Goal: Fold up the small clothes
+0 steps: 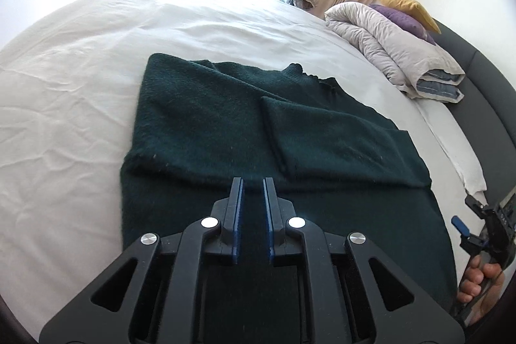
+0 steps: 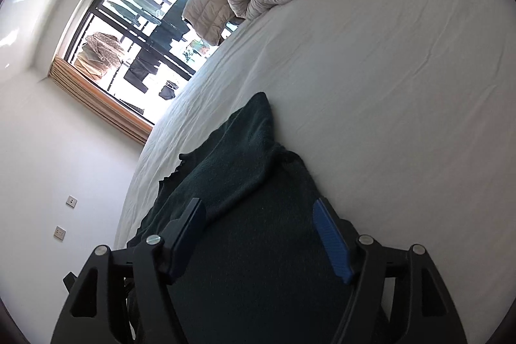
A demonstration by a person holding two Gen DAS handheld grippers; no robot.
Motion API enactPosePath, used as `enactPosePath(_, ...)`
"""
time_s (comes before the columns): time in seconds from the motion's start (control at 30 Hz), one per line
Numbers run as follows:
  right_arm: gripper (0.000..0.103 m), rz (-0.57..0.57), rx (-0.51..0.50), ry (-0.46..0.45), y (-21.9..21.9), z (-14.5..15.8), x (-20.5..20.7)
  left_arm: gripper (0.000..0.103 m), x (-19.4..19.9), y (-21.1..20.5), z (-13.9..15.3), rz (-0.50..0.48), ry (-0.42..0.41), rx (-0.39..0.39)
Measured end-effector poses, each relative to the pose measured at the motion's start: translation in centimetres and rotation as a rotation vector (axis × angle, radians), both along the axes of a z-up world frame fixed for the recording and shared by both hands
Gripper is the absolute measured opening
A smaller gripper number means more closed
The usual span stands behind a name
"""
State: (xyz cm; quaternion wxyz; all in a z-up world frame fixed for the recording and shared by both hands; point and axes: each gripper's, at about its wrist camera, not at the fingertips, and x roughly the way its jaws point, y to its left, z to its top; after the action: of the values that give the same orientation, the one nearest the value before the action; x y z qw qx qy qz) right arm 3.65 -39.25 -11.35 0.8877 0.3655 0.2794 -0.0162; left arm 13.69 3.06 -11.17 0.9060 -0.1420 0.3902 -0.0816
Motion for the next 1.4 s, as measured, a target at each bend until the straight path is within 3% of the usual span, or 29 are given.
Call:
enactPosePath(0.07,0.073,-0.002,-0.029,-0.005,0.7,0.7,-1.7,0.037,-2.8,-0.3,0.7,-0.023,-0.021,0.02)
enactPosePath(0.1,0.073,0.0,-0.041,-0.012,1.2,0.9,-2.5,0.067,-4.2,-0.5,1.0,-0.038,-0.041,0.039)
enactPosePath(0.13,0.073,0.005,-0.054,-0.016,1.8,1.4,-3.2,0.084,-5.8,-0.8,1.4,-0.049,-0.072,0.065)
enactPosePath(0.23,0.075,0.036,-0.154,-0.03,3.8,2.8,-5.0,0.092,-10.1,-1.9,2.1,-0.121,-0.145,0.144)
enactPosePath(0.37,0.081,0.068,-0.361,-0.108,7.3,5.6,-7.1,0.093,-15.3,-2.7,3.1,-0.194,-0.23,0.259)
enactPosePath(0.5,0.103,0.025,-0.541,-0.221,10.7,8.5,-9.4,0.096,-20.5,-3.6,3.5,-0.258,-0.314,0.42)
enactPosePath(0.63,0.103,-0.014,-0.649,-0.282,12.4,10.3,-10.7,0.097,-24.0,-4.2,2.7,-0.321,-0.34,0.55)
enactPosePath(0.93,0.103,0.011,-0.607,-0.251,12.7,10.1,-11.8,0.097,-28.7,-4.7,-0.5,-0.509,-0.354,0.773)
enactPosePath(1.17,0.103,0.013,-0.593,-0.232,12.5,10.2,-12.5,0.098,-32.2,-7.5,-3.9,-0.669,-0.458,0.978)
enactPosePath(1.4,0.103,-0.015,-0.557,-0.231,11.3,10.9,-13.3,0.099,-34.5,-9.1,-9.4,-0.765,-0.583,1.302)
